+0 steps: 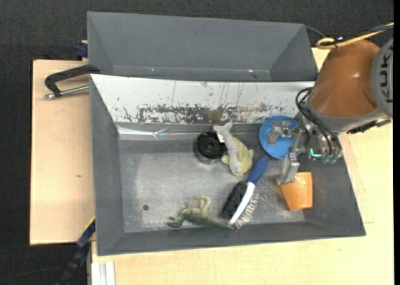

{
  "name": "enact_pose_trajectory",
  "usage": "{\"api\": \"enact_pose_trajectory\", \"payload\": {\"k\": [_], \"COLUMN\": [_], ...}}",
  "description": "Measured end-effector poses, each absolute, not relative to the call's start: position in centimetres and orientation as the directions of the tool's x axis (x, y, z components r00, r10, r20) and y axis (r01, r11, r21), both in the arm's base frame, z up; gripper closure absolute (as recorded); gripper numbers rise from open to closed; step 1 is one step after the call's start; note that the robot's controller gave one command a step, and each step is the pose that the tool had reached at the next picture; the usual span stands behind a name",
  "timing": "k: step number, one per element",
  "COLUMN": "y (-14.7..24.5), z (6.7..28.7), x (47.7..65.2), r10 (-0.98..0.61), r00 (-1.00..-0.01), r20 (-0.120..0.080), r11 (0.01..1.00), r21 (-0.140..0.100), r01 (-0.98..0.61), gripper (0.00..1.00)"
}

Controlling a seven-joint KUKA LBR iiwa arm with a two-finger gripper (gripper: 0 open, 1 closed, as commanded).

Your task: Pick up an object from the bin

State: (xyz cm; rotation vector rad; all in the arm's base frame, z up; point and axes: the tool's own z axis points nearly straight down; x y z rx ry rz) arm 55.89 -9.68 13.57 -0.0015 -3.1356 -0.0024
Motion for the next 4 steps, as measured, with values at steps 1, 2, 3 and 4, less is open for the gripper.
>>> {"api": "enact_pose_trajectory", "payload": {"k": [1, 2, 3, 4], "y": [-11.8, -13.9, -13.8, -13.7], "z": [6.8, 7.2, 7.3, 7.4], "x": [56.6, 59.0, 59.1, 59.3], "r10": [0.03, 0.405, 0.404, 0.403], "r00": [-1.0, -0.914, -0.915, -0.915], "r20": [0.001, -0.004, -0.006, -0.006], "r11": [1.0, 0.914, 0.915, 0.915], "r21": [0.007, 0.006, 0.003, 0.002], "r01": [0.03, 0.405, 0.404, 0.403], "gripper": [0.0, 0.0, 0.0, 0.0]}}
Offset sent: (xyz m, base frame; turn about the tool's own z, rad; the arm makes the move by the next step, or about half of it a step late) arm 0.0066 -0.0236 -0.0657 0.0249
